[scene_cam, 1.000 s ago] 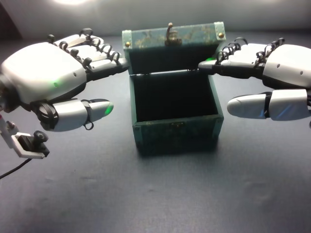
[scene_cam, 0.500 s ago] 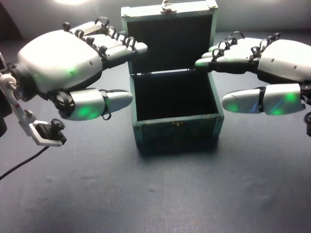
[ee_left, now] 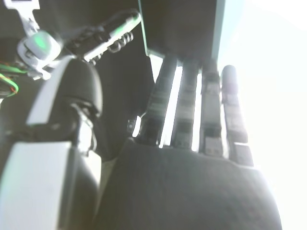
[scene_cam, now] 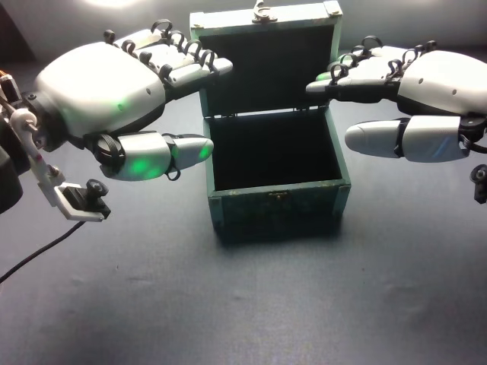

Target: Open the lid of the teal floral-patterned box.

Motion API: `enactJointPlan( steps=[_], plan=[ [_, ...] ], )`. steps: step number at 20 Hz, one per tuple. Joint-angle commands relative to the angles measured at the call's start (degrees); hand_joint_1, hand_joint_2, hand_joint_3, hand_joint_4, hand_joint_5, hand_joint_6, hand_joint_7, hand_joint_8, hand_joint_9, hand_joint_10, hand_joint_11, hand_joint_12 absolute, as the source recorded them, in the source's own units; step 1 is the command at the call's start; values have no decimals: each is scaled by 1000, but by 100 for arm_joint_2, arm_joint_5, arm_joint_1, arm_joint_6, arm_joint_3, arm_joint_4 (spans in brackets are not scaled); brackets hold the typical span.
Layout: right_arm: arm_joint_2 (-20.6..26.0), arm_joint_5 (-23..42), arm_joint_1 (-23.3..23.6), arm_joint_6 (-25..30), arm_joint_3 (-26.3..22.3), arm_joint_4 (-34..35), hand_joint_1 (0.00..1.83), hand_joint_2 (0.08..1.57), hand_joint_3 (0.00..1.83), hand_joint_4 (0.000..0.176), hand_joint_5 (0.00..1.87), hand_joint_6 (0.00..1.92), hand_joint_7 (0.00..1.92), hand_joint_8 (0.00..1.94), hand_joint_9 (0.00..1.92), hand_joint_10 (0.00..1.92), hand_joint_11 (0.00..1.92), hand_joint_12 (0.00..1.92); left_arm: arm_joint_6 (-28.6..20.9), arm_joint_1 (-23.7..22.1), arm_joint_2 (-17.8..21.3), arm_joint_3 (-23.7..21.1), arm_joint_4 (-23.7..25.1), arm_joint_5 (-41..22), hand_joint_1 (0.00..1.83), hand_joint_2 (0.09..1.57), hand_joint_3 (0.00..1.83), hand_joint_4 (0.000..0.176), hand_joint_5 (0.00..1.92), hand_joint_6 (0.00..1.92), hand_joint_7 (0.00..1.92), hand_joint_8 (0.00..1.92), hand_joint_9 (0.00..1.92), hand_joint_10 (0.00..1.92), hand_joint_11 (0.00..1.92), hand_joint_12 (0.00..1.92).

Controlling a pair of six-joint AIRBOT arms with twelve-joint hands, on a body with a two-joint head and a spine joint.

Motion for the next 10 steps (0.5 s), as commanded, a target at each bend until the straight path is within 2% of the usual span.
enactJointPlan(
  steps=[1,3,4,5,9,10],
  plan=[
    [60,701,81,34,-38,265,0,1423,0,0,319,8,274,2,210,4,7,364,4,8,81,-27,-112,-762,79,1335,2,0,147,0,179,0,183,0,47,398],
    [164,807,81,34,-179,269,0,1431,0,0,319,2,278,3,211,1,0,373,4,116,245,-145,-132,-896,149,1326,0,0,160,3,189,3,192,2,78,340],
    [261,865,79,34,-287,268,0,1440,0,0,352,0,301,1,253,1,0,563,4,208,406,-282,-132,-1030,221,1357,8,0,178,5,202,4,200,4,68,327],
    [300,884,71,34,-319,268,0,1440,0,0,352,0,301,1,253,1,0,563,4,229,443,-314,-132,-1056,221,1357,8,0,178,5,202,4,200,4,68,327],
    [677,1204,-141,34,-630,378,0,1431,0,0,330,0,283,0,255,0,0,601,5,649,992,-799,-175,-1721,235,1370,8,0,181,3,205,3,203,3,67,330],
    [801,1314,-257,34,-703,476,0,1412,0,0,307,2,271,1,238,1,0,526,5,766,1096,-873,-272,-1907,361,1420,16,0,200,7,212,4,190,3,55,339]
  ],
)
